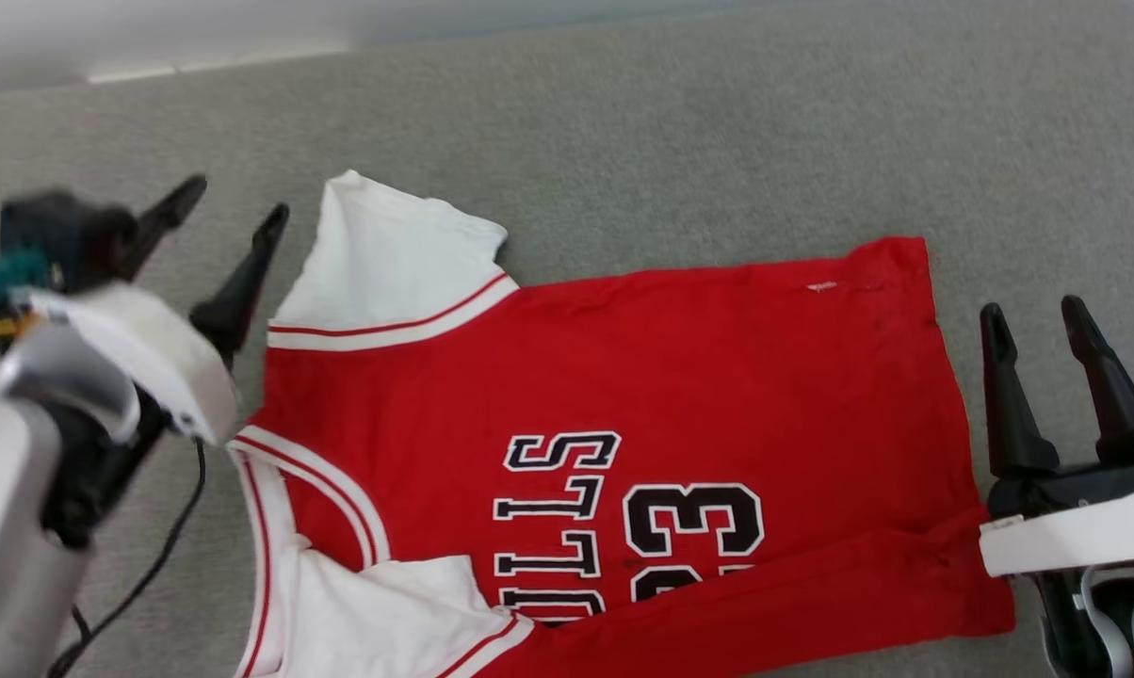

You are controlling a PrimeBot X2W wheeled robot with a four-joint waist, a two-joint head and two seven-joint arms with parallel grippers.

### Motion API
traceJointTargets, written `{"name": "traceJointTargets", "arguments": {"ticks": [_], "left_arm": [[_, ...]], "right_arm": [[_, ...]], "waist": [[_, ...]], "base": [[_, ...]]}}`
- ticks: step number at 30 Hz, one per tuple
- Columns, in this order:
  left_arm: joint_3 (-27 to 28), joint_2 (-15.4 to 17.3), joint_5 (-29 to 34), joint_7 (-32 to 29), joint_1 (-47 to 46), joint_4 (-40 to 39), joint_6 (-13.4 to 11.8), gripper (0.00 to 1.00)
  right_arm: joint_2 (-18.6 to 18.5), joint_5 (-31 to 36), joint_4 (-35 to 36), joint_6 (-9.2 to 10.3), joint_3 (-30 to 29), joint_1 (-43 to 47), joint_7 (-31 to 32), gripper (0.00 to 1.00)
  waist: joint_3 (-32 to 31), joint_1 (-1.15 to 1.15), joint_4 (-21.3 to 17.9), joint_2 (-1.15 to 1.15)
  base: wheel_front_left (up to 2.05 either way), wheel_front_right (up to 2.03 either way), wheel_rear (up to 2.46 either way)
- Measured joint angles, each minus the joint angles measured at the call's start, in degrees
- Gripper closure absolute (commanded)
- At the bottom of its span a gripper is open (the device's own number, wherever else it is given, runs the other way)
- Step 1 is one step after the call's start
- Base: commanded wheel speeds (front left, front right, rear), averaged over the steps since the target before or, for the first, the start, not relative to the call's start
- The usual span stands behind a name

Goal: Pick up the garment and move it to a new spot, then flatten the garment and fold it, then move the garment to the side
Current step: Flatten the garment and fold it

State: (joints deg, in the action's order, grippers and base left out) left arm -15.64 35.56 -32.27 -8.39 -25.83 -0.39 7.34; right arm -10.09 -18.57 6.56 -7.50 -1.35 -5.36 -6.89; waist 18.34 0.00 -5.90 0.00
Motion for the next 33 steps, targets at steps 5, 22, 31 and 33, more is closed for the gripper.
{"name": "traceJointTargets", "arguments": {"ticks": [5,22,31,33], "left_arm": [[-5.1,6.0,-7.6,-15.2,-13.4,3.1,0.1,0.0],[-17.6,14.4,-18.8,-41.9,-32.2,16.3,0.1,0.0],[-22.1,14.3,-19.5,-37.0,-33.7,18.6,0.1,1.0],[-23.2,13.8,-19.5,-35.1,-34.2,18.9,0.1,1.0]], "right_arm": [[1.1,0.5,-0.7,0.0,1.3,-2.3,-0.8,0.0],[4.3,0.3,-5.6,0.0,3.1,-6.5,-4.1,0.0],[4.9,0.7,-7.2,0.0,3.9,-6.7,-4.8,0.0],[4.6,1.1,-7.1,0.0,3.8,-7.2,-4.4,0.0]], "waist": [[4.2,0.0,-2.6,0.0],[13.7,0.01,-10.6,0.0],[13.9,0.0,-10.5,0.0],[13.3,0.0,-10.0,0.0]], "base": [[0.0,0.0,0.0],[0.0,0.0,0.0],[0.0,0.0,0.0],[0.0,0.0,0.0]]}}
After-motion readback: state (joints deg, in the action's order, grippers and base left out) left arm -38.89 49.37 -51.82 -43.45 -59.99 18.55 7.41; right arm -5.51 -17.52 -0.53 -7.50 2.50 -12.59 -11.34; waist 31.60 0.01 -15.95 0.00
